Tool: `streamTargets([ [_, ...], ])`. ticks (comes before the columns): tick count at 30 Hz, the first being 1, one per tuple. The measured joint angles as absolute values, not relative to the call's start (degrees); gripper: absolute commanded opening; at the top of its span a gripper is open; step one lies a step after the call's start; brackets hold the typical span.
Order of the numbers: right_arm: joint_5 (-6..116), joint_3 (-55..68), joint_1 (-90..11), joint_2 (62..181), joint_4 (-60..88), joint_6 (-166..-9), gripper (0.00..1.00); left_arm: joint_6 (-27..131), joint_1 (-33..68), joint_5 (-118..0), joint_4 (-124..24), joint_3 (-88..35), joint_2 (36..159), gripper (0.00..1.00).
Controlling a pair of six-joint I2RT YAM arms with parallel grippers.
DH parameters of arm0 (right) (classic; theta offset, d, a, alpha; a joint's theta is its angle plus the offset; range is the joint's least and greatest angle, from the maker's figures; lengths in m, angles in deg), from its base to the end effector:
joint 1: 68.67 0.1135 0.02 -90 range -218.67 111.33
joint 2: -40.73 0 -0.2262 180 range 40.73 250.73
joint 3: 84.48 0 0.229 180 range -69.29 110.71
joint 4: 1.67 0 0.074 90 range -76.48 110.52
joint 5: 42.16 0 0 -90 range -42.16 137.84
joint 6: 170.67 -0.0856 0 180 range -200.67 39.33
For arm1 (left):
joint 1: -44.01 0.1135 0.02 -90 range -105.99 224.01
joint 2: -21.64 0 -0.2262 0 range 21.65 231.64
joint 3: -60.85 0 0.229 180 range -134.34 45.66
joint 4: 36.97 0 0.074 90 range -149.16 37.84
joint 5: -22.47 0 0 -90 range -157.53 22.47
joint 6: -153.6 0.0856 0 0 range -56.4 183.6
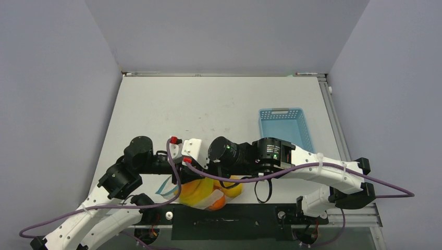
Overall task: Place the food in the zip-top bag and seal the zipper
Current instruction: Adjust the zipper food storage bag at the center of the board.
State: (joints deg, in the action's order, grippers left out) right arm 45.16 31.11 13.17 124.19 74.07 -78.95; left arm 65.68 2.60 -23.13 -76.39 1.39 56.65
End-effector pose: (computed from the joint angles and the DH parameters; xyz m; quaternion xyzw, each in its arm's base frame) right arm 0.0471 0.3000 0.3500 -0.6054 0.6914 0.2370 0.3152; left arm 0.0907 -0.1599 0.3031 0.4858 0.5969 -0.4720 0.4301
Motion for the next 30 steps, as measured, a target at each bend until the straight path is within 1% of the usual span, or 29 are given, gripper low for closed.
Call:
streamTargets([
  [1,45.05,31.11,13.17,124.19,74.18,-78.95,0.05,65.92,2.47,-23.37,-76.59,1.39,56.82,0.15],
  [3,44.97,31.11,13.17,124.19,74.27,-78.95,0.05,66.23,2.43,-23.66,-76.83,1.37,56.93,0.06],
  [4,44.81,31.11,13.17,124.19,74.27,-78.95,0.05,66.30,2.43,-23.72,-76.85,1.37,56.93,0.00],
  [8,44.03,30.93,13.17,123.97,74.18,-78.95,0.06,66.82,2.43,-23.66,-76.98,1.17,56.95,0.00],
  [10,43.76,30.25,13.17,123.52,73.66,-78.95,0.09,66.89,2.43,-23.64,-77.26,0.87,57.02,0.00],
  [13,43.66,28.75,13.17,122.47,72.69,-78.95,0.18,66.99,2.43,-23.53,-77.68,0.50,57.35,0.00],
  [14,43.63,28.18,13.17,122.01,72.39,-78.95,0.24,67.02,2.43,-23.39,-77.74,0.39,57.48,0.00],
  [15,43.59,27.72,13.17,121.66,72.06,-79.00,0.32,67.04,2.40,-23.29,-77.94,0.28,57.59,0.00],
  [17,43.50,26.30,13.17,120.21,70.75,-79.17,0.51,67.02,2.40,-23.09,-78.66,0.15,57.61,0.00],
  [18,43.50,25.51,13.17,119.36,69.94,-79.11,0.58,66.99,2.40,-22.94,-78.99,0.13,57.59,0.00],
  [20,43.52,24.11,13.17,117.50,68.76,-79.02,0.68,66.84,2.40,-22.45,-79.43,0.08,57.48,0.00],
  [22,43.63,22.60,13.17,115.47,67.32,-78.93,0.72,66.71,2.40,-22.13,-79.45,0.04,57.11,0.00],
  [25,44.22,19.98,13.17,112.30,64.98,-78.71,0.76,66.03,2.40,-21.14,-79.38,-0.09,56.23,0.00],
  [30,45.80,15.00,13.17,108.11,61.17,-78.32,0.77,65.09,2.40,-18.91,-79.32,-0.51,55.18,0.00],
])
